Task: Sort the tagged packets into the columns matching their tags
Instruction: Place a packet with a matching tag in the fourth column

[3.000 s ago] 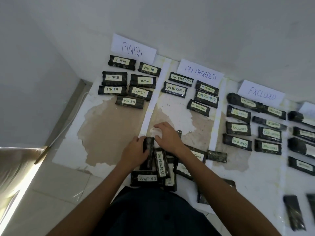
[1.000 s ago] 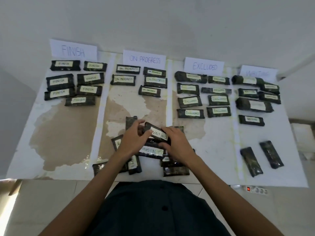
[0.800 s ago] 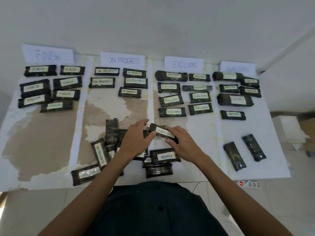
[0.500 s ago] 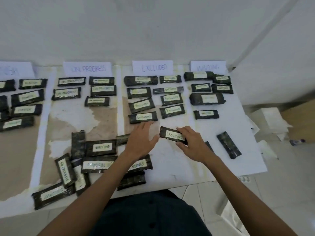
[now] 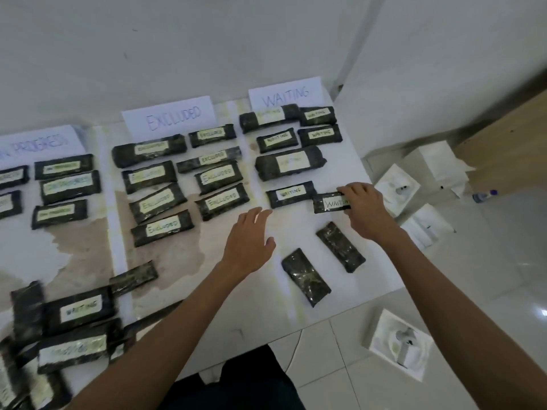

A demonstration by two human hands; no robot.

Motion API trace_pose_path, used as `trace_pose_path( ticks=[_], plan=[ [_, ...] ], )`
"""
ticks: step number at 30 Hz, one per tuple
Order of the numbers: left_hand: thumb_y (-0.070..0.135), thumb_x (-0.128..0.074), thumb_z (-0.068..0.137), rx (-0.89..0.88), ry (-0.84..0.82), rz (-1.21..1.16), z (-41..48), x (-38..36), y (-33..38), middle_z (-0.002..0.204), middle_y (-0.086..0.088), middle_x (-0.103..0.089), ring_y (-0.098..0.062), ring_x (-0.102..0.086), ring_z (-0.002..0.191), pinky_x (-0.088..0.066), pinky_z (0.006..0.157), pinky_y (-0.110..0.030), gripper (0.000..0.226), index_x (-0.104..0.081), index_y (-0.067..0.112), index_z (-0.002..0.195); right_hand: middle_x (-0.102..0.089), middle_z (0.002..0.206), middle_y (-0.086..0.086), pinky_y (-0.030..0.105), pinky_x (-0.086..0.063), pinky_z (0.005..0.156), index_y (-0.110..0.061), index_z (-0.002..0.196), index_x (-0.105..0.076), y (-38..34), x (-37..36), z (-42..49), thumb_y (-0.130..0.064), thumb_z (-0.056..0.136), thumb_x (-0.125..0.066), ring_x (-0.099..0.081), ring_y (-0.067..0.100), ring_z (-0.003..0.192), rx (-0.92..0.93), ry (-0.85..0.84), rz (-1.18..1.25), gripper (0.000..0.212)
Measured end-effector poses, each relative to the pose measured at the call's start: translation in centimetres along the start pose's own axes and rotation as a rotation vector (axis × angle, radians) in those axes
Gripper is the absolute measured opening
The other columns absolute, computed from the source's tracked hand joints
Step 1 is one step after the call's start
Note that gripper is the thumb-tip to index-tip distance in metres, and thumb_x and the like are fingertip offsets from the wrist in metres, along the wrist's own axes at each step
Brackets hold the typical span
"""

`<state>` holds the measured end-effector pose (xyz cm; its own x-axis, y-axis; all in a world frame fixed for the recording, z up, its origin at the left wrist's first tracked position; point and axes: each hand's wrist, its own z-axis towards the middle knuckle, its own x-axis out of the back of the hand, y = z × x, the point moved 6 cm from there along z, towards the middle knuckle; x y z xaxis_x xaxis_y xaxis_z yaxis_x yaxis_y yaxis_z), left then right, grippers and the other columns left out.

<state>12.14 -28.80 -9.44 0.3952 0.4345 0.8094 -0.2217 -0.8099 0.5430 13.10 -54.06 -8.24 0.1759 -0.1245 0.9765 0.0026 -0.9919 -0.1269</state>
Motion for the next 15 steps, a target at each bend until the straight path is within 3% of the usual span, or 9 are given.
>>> trace_pose_path(
  ticks=[11, 15],
  plan=[
    [0.015, -0.058, 0.080, -0.122, -0.002, 0.072, 5.6, -3.4, 3.8, 0.129, -0.015, -0.049, -0.033, -0.046, 0.115, -0.047, 0.087, -0.043, 0.055, -0.045, 0.008, 0.133, -0.043, 0.135, 0.013, 0.045, -0.028, 0.107, -0.010, 0.136, -0.041, 4.8, -3.3, 5.7, 0.000, 0.082, -0.054, -0.036, 0.033, 0.127, -0.056, -0.061, 0.034, 0.056],
    [0.019, -0.053, 0.079, -0.137, -0.013, 0.073, 6.3, -4.0, 4.2, 0.127, -0.015, -0.050, -0.033, -0.047, 0.113, -0.048, 0.086, -0.044, 0.054, -0.047, 0.007, 0.131, -0.042, 0.138, 0.016, 0.046, -0.027, 0.108, -0.010, 0.138, -0.040, 5.1, -4.0, 5.3, -0.002, 0.083, -0.057, -0.035, 0.035, 0.130, -0.040, -0.027, 0.075, 0.058]
  ],
)
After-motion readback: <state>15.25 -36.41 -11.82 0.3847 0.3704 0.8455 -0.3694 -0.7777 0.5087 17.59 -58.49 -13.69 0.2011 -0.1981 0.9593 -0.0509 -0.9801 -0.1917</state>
